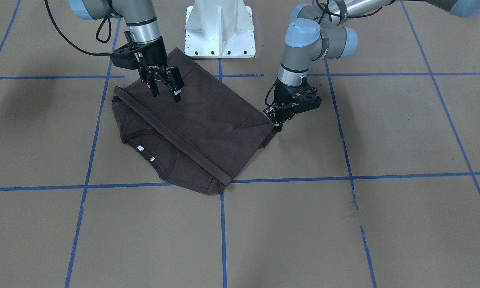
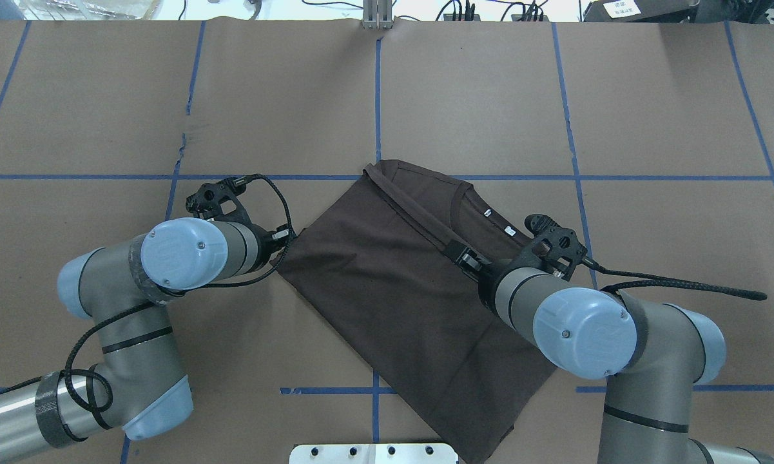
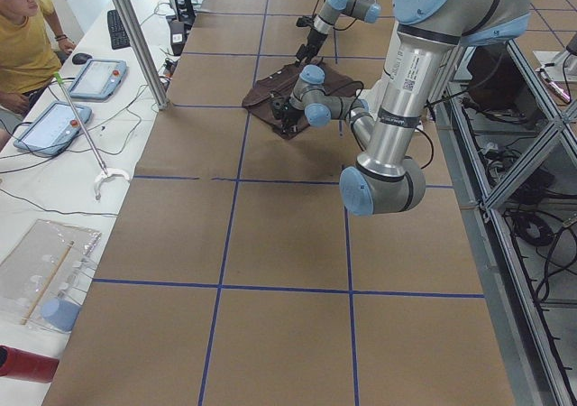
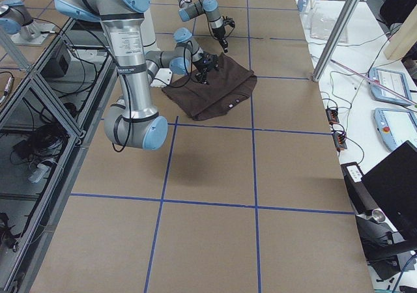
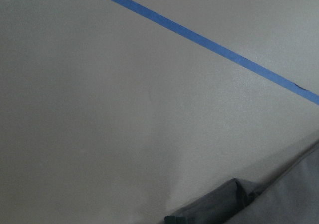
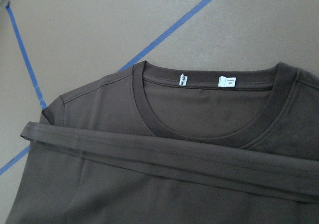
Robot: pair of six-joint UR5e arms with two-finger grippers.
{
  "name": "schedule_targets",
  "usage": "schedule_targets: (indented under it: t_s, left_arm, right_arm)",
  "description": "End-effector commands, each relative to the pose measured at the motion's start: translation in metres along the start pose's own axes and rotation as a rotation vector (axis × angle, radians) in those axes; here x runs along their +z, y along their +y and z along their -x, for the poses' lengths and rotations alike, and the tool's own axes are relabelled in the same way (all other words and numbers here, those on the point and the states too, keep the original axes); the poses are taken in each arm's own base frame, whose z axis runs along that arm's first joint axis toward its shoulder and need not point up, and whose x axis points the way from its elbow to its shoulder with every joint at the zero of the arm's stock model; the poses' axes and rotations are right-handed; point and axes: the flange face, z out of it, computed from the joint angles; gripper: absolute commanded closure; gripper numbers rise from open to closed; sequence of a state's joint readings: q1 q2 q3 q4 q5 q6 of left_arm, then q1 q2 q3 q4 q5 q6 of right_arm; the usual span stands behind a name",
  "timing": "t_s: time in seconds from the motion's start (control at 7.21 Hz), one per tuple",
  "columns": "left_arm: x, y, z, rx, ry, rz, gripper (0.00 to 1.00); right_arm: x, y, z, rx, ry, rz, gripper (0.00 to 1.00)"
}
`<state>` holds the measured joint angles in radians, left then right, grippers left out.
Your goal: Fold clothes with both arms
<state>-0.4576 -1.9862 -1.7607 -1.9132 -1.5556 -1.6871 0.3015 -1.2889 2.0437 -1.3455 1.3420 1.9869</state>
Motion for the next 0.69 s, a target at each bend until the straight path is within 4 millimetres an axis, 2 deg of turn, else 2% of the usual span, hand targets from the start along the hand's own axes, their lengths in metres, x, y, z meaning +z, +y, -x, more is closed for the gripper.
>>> schedule_targets:
  t_s: [0.0,0.14,0.42,0.56]
  left_arm:
    - [-0.003,-0.025,0.004,0.053,0.001,-0.032,1.00]
    - [0.006,-0.033,0.004,0.089,-0.018,-0.041,1.00]
    - [0.002,-0.031,-0.001,0.086,-0.005,-0.029,0.71]
    - [0.002,-0.024,-0.001,0.067,-0.002,-0.019,0.63]
  right_arm:
    - [0.003,0.000,-0.001,-0.003,0.005,-0.004,0.00]
    - [0.003,0.000,0.000,-0.001,0.003,-0.003,0.00]
    - [0.010,0.002,-0.004,-0.003,0.018,-0.007,0.00]
    - [0.010,0.003,-0.003,-0.003,0.016,-0.006,0.00]
